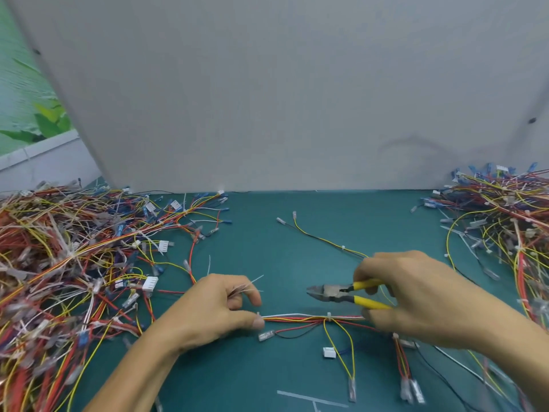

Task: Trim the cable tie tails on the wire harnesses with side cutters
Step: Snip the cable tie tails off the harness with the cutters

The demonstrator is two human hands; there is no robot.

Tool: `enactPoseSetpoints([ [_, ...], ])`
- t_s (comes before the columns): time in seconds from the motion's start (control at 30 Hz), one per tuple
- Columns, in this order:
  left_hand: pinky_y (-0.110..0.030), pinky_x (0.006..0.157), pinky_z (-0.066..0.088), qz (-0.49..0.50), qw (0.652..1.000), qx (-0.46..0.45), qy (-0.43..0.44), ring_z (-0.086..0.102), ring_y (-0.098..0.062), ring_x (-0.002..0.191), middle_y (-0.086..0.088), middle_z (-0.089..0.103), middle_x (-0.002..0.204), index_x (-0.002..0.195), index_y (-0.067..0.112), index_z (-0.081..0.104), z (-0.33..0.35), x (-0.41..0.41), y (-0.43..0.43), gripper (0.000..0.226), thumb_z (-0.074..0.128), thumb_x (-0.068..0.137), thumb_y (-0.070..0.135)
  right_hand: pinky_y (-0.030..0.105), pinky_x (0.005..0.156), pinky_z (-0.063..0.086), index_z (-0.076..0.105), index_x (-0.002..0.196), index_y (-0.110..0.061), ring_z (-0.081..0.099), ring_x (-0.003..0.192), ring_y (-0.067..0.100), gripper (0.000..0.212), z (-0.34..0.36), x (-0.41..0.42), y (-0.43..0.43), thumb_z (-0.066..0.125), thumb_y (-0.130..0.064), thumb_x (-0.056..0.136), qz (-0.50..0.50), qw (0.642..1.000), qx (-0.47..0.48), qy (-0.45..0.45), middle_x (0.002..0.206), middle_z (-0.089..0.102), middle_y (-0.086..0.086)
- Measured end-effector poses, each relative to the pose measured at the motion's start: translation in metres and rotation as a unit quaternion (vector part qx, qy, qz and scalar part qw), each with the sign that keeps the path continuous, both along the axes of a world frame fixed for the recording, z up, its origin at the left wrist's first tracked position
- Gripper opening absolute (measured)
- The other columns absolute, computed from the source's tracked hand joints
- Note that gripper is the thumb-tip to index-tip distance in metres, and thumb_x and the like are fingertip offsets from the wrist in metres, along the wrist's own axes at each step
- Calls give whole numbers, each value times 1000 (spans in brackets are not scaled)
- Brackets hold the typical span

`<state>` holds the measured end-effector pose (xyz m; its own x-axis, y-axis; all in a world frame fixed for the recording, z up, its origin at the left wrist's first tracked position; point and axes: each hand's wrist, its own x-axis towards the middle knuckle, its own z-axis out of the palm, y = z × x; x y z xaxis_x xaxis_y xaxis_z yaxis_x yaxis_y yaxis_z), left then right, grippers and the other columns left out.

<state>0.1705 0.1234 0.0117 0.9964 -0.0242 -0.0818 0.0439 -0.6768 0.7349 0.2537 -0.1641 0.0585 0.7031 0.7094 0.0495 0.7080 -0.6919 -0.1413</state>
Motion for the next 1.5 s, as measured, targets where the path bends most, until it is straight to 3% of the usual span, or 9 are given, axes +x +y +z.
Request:
enactPoseSetpoints([
  [0.07, -21, 49, 29, -2, 1000, -1, -12, 32, -8, 47, 9, 34, 48, 78, 26, 67, -1, 0, 0, 10, 77, 79, 28, 28, 77, 47, 52, 103, -34, 49, 89, 3, 32, 1, -7, 15, 56, -51, 76, 21, 1000, -1, -1, 97, 54, -20],
  [0.33, -26, 53, 25, 29, 998, -51, 4, 30, -9, 52, 9, 36, 48, 70, 18, 66, -5, 6, 2, 17, 71, 85, 24, 31, 75, 47, 60, 109, -32, 54, 98, 19, 37, -18, -12, 63, 56, -52, 79, 37, 999, -15, 12, 101, 58, -10],
  [0.57, -12, 43, 24, 41, 993, -108, 21, 29, -4, 42, 12, 37, 43, 67, 18, 64, -8, 11, 3, 19, 70, 85, 18, 30, 73, 48, 62, 102, -30, 55, 95, 18, 35, -31, -8, 65, 56, -53, 77, 19, 1000, -5, 19, 98, 60, -8],
  [0.7, -11, 42, 23, 43, 992, -112, 24, 28, -3, 41, 12, 38, 43, 66, 19, 65, -9, 12, 3, 20, 71, 85, 18, 29, 67, 42, 61, 103, -31, 55, 95, 17, 34, -32, -9, 67, 56, -53, 77, 19, 1000, -11, 19, 99, 58, -6],
  [0.87, -11, 39, 22, 45, 990, -128, 30, 27, -3, 40, 13, 38, 43, 66, 19, 64, -9, 12, 3, 20, 71, 85, 17, 34, 76, 51, 63, 103, -30, 57, 93, 20, 36, -27, -8, 64, 57, -53, 76, 15, 999, -2, 37, 97, 62, -6],
  [1.5, -10, 40, 25, 43, 986, -156, 34, 32, -1, 38, 10, 43, 43, 66, 16, 64, -9, 12, 2, 21, 70, 86, 13, 31, 74, 48, 63, 110, -32, 56, 97, 21, 38, -23, -8, 62, 58, -52, 78, 22, 999, -3, 28, 99, 61, -8],
])
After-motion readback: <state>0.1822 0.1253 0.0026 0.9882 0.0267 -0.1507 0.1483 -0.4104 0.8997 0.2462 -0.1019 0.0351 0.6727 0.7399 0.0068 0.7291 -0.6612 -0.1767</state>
